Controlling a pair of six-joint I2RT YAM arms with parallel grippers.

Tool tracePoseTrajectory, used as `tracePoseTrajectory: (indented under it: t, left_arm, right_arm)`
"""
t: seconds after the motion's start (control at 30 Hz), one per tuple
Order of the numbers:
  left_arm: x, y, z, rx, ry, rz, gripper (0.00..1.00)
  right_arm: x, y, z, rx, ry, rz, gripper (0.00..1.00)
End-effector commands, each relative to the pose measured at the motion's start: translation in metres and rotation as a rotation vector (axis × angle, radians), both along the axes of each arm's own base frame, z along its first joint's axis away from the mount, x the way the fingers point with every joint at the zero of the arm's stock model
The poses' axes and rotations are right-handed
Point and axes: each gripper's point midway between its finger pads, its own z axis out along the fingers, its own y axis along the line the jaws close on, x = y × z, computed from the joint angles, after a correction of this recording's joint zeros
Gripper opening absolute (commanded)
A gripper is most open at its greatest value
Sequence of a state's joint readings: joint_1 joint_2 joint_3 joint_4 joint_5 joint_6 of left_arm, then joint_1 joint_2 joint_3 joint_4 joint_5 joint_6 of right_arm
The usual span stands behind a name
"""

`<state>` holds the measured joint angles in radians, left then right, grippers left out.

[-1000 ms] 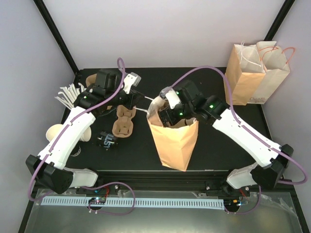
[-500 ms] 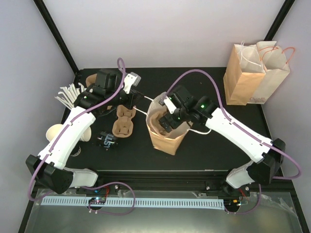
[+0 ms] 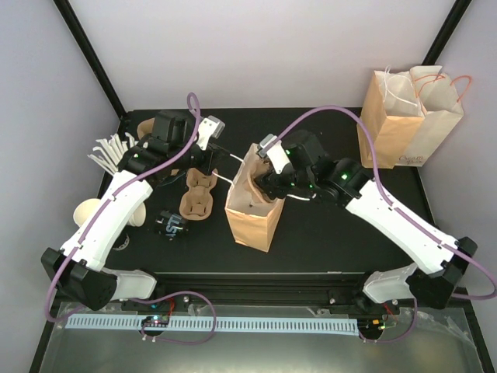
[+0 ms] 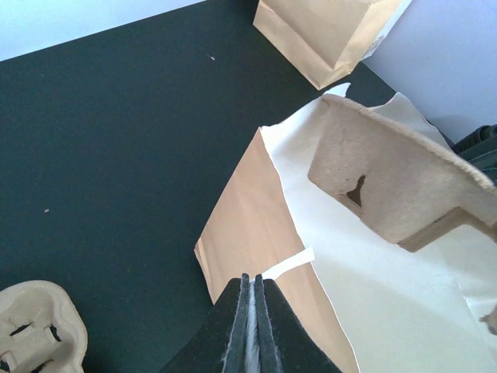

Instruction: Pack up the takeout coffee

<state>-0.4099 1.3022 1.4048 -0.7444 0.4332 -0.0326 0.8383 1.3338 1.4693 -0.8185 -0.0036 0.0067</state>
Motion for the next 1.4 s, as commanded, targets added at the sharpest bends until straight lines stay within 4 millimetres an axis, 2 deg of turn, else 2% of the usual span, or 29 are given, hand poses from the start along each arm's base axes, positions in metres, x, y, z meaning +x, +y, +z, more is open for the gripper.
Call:
tracePoseTrajectory:
  t: [0.0, 0.2, 0.27, 0.33, 0.43, 0.53, 0.63, 0.73, 0.83, 0.9, 0.97, 1.03, 1.1, 1.2, 1.3, 1.37]
  left_arm:
    - [-0.002, 0.001, 0.014, 0.001, -0.043, -0.009, 0.05]
    - [-0.001, 0.004, 0.014, 0.014, -0.050, 0.002, 0.05]
    - [0.001, 0.005, 0.013, 0.020, -0.047, 0.008, 0.05]
    - [0.002, 0.005, 0.012, 0.026, -0.043, 0.013, 0.05]
    - [0.005, 0.006, 0.011, 0.036, -0.038, 0.026, 0.05]
    - [0.007, 0.009, 0.011, 0.047, -0.041, 0.040, 0.05]
    - [0.009, 0.013, 0.014, 0.061, -0.054, 0.066, 0.05]
    - [0.015, 0.023, 0.014, 0.090, -0.058, 0.124, 0.05]
    - [0.020, 0.035, 0.017, 0.119, -0.065, 0.189, 0.05]
    - [0.023, 0.043, 0.021, 0.131, -0.069, 0.231, 0.05]
    - [0.026, 0.052, 0.026, 0.139, -0.079, 0.278, 0.05]
    - [0.029, 0.059, 0.033, 0.137, -0.095, 0.313, 0.05]
    - [0.030, 0.062, 0.038, 0.133, -0.108, 0.336, 0.05]
    - [0.031, 0.066, 0.040, 0.132, -0.116, 0.360, 0.06]
    - [0.032, 0.066, 0.038, 0.129, -0.113, 0.363, 0.06]
    - [0.032, 0.065, 0.037, 0.129, -0.111, 0.361, 0.06]
  right_arm:
    - [0.004, -0.004, 0.003, -0.060, -0.024, 0.003, 0.74]
    - [0.005, -0.004, 0.033, -0.012, -0.088, 0.011, 0.74]
    - [0.004, -0.006, 0.051, 0.018, -0.124, 0.009, 0.74]
    - [0.005, -0.010, 0.078, 0.055, -0.176, -0.007, 0.74]
    - [0.007, -0.022, 0.113, 0.094, -0.252, -0.058, 0.74]
    - [0.006, -0.044, 0.144, 0.124, -0.325, -0.136, 0.74]
    - [0.004, -0.075, 0.165, 0.149, -0.393, -0.249, 0.71]
    - [-0.001, -0.112, 0.182, 0.183, -0.459, -0.389, 0.66]
    - [-0.009, -0.149, 0.187, 0.200, -0.501, -0.517, 0.63]
    - [-0.014, -0.168, 0.179, 0.181, -0.500, -0.582, 0.63]
    - [-0.016, -0.178, 0.163, 0.130, -0.470, -0.616, 0.64]
    - [-0.016, -0.179, 0.139, 0.068, -0.410, -0.625, 0.65]
    - [-0.015, -0.173, 0.105, 0.011, -0.324, -0.619, 0.67]
    - [-0.012, -0.157, 0.037, -0.110, -0.166, -0.595, 0.69]
    - [-0.012, -0.140, -0.053, -0.269, 0.035, -0.552, 0.73]
    - [-0.012, -0.131, -0.108, -0.337, 0.171, -0.523, 0.80]
